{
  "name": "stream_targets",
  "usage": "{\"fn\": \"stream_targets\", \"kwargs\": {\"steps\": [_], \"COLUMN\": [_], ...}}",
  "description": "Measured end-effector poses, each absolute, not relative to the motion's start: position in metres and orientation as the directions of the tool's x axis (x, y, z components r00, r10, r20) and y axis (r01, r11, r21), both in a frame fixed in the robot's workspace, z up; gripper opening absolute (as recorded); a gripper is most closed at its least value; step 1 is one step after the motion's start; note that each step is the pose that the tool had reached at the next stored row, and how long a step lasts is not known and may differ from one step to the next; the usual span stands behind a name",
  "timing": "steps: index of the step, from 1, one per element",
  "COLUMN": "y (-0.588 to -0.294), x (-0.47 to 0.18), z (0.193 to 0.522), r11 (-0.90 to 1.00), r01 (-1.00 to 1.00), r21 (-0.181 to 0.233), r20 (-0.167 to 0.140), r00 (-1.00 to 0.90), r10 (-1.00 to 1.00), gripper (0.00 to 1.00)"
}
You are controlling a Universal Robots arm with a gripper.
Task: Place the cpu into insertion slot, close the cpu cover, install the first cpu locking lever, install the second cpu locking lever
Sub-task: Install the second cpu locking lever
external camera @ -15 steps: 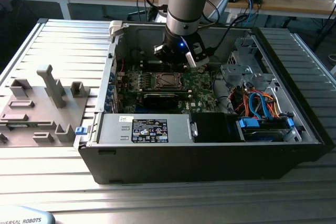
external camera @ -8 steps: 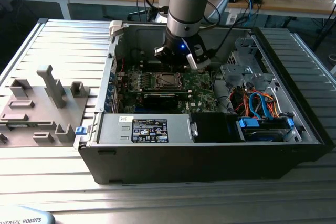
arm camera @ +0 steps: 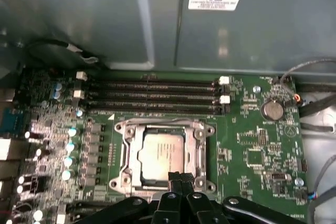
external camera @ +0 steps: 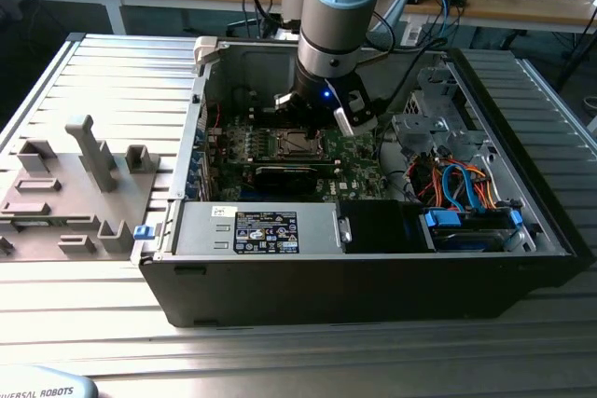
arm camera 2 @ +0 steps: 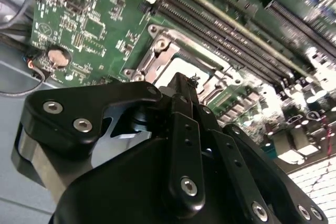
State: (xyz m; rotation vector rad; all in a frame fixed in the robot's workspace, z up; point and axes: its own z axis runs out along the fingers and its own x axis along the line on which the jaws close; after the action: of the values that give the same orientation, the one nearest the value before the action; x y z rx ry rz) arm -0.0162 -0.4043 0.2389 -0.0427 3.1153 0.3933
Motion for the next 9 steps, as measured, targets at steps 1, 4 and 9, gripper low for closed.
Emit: {"fn": "stream_targets", "kwargs": {"steps": [1, 4, 9], "y": [-0.407, -0.418, -0.426], "x": [-0.016, -0.020, -0.044], "z": [0.239, 0.239, 0.238], "r11": [0.968, 0.968, 0.968], "r01": [-0.027, -0.027, -0.027], "r21": [0.248, 0.249, 0.249], "r20": [-0.005, -0.005, -0.005], "r00": [-1.000, -1.000, -1.000], "r10": [-0.027, -0.027, -0.027], "gripper": [0.11, 0.11, 0.11]}}
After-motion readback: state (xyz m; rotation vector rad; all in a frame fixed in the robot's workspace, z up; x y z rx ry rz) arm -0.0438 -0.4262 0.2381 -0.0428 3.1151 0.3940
